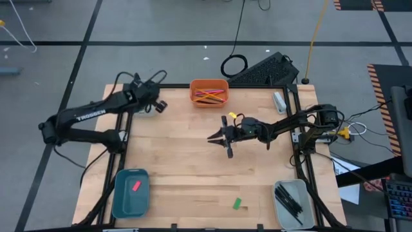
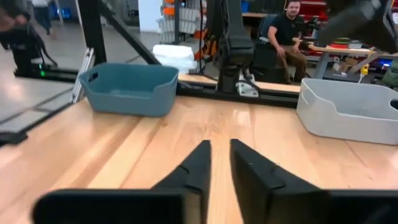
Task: Sort crayons/erasers/pens/pencils in bins
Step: Put the gray crayon into the top gray bin
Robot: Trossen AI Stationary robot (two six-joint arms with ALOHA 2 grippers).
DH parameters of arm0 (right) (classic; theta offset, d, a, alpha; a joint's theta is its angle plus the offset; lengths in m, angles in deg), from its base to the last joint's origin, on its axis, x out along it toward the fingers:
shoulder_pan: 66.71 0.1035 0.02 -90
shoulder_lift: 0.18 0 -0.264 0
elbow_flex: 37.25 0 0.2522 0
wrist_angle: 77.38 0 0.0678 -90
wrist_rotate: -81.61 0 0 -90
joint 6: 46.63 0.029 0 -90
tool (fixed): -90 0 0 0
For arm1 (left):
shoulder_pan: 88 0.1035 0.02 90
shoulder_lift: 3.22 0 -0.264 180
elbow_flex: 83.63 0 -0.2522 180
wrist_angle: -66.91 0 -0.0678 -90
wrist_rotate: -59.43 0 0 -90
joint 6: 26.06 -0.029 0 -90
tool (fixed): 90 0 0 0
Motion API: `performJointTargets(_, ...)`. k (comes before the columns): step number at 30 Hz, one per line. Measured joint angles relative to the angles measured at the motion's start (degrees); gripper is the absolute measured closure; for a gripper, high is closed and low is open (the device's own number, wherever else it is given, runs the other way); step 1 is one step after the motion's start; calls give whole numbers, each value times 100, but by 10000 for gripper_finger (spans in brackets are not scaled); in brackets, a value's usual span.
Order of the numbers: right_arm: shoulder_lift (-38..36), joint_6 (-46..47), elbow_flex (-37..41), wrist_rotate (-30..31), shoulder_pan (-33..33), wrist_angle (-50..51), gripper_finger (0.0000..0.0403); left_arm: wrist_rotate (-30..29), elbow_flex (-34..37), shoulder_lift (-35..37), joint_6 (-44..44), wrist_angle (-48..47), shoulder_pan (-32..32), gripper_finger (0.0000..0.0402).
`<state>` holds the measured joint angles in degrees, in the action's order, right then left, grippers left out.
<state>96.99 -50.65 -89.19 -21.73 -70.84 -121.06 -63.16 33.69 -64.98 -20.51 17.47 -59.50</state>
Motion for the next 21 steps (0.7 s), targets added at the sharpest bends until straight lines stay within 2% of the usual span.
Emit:
performJointTargets(5, 0, -133, 4, 0, 22, 104, 397, 219, 22, -469, 5, -87, 1165, 384)
performJointTargets(10, 0, -139, 4, -7, 47, 106, 394, 714, 22, -1076, -236, 150, 2006, 383)
performJointTargets(13, 0, -136, 5, -11, 47, 106, 395, 975, 22, -1420, -268, 162, 2297, 383)
performJointTargets(21, 0, -164, 7, -9, 47, 104, 401, 1027, 22, -1958, -283, 75, 2551, 382)
